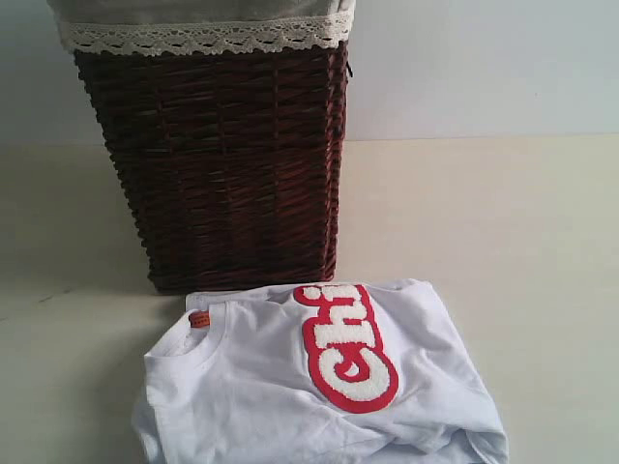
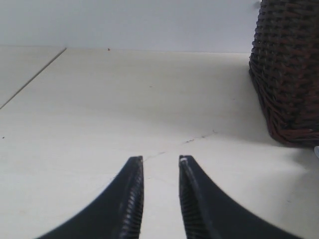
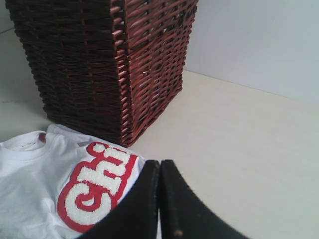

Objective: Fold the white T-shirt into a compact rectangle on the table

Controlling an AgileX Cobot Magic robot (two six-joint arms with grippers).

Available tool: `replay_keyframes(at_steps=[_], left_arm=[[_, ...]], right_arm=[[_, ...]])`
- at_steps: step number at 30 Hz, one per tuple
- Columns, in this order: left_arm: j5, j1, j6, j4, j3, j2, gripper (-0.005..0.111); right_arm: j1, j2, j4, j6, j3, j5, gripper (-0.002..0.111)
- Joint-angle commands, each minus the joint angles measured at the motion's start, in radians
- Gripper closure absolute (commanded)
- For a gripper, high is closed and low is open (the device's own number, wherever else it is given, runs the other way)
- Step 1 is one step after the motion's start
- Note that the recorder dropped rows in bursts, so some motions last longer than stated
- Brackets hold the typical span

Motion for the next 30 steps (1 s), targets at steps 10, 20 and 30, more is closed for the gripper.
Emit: replay_keyframes(at_steps=[10, 20, 30], left_arm=[[-0.01, 0.003, 0.005, 0.003, 0.003, -0.006, 0.08], [-0.01, 0.003, 0.005, 0.003, 0.003, -0.006, 0.08], [-0.01, 0.003, 0.005, 0.003, 0.003, -0.006, 0.08]], right_arm=[[-0.047, -0.063, -0.079, -0.004, 0.004, -0.032, 0.108], [-0.406, -0.173, -0.032, -0.002, 0.188, -0.253, 0.108], [-0.683, -0.369, 0.167, -0.002, 0.439, -0.42, 0.108]])
